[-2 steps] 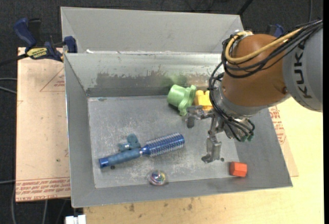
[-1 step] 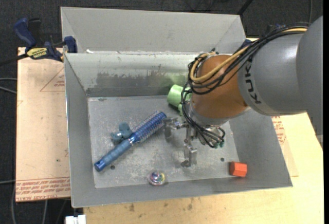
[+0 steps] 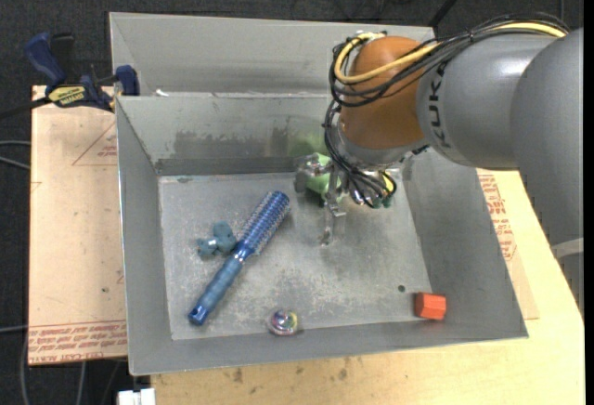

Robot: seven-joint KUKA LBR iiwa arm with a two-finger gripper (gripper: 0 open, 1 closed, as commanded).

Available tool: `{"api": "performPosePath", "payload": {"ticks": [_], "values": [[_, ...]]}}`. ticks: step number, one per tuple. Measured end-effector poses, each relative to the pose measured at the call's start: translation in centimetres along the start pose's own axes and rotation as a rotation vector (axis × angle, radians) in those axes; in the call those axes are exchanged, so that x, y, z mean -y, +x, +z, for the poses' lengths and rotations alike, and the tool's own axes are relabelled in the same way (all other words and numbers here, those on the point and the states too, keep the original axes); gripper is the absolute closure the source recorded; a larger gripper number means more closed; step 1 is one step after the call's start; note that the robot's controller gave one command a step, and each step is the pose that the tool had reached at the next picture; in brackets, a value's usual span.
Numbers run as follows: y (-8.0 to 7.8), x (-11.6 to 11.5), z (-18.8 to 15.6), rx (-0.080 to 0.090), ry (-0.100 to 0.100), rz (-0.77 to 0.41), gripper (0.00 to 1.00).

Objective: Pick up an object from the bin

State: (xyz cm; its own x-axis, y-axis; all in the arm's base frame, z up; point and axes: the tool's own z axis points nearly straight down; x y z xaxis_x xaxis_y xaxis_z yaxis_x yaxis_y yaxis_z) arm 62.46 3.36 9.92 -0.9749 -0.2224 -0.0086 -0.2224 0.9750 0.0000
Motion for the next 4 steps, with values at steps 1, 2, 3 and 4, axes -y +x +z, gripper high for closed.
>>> {"api": "performPosePath", "payload": {"ticks": [1,2,3,4], "values": [[-2.3,3.7,-0.4,-0.002,0.002,0.288,0.0],[-0.7,7.9,3.0,-0.006,0.001,0.418,0.0],[0.8,15.8,2.8,-0.004,0.003,0.458,0.0],[0.6,15.5,2.6,0.0,0.002,0.451,1.0]]}}
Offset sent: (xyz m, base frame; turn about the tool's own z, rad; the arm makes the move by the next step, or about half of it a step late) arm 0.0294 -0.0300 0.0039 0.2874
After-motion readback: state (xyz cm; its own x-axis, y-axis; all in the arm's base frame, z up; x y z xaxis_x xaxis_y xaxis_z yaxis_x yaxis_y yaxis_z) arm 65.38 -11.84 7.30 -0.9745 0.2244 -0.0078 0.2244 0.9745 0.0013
